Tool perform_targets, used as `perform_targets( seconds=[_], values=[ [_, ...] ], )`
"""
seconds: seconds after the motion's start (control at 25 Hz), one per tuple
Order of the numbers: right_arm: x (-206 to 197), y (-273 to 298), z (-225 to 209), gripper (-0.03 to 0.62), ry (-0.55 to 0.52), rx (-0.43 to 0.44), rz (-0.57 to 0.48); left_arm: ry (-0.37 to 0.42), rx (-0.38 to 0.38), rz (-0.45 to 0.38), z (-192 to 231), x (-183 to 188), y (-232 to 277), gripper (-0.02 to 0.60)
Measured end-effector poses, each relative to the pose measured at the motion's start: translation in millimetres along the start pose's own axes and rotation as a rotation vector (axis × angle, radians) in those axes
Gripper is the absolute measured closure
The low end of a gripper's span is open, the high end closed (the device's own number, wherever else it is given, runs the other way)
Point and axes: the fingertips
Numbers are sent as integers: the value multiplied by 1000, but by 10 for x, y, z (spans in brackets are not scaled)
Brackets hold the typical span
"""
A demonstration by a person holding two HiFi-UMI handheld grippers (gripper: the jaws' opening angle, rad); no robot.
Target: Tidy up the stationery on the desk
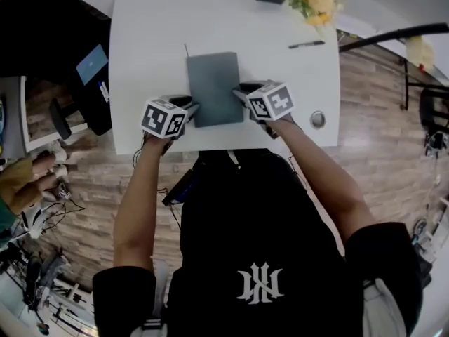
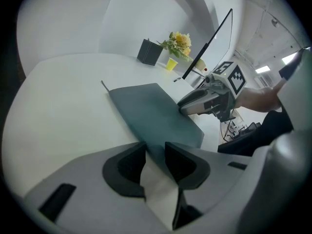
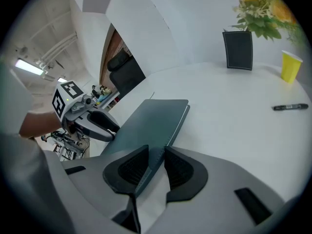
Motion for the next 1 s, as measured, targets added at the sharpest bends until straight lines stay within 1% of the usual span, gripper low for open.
perform_targets(
  seconds=[0.2, 0.4, 0.72, 0.88, 1.0],
  values=[
    [-232, -223, -7, 472, 15, 6, 10, -2, -20, -3, -264, -118, 73, 466],
    [-379, -354, -2, 473, 37, 4, 2, -13, -14, 2, -384, -163, 104, 466],
    [-401, -337, -31, 471, 26, 35, 16, -6, 11, 0, -363, -173, 137, 459],
    [-407, -346, -33, 471, 16, 59, -4, -10, 3, 11, -342, -179, 142, 455],
    [-385, -374, -49, 471, 1, 79, -16, -4, 9, 11, -308, -101, 90, 456]
  ],
)
Point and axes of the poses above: the fingertips, and each gripper's own axes: y forward along the fingers, z to its left, x out of its top, and after that the axes turned 12 degrees about -z, right-handed
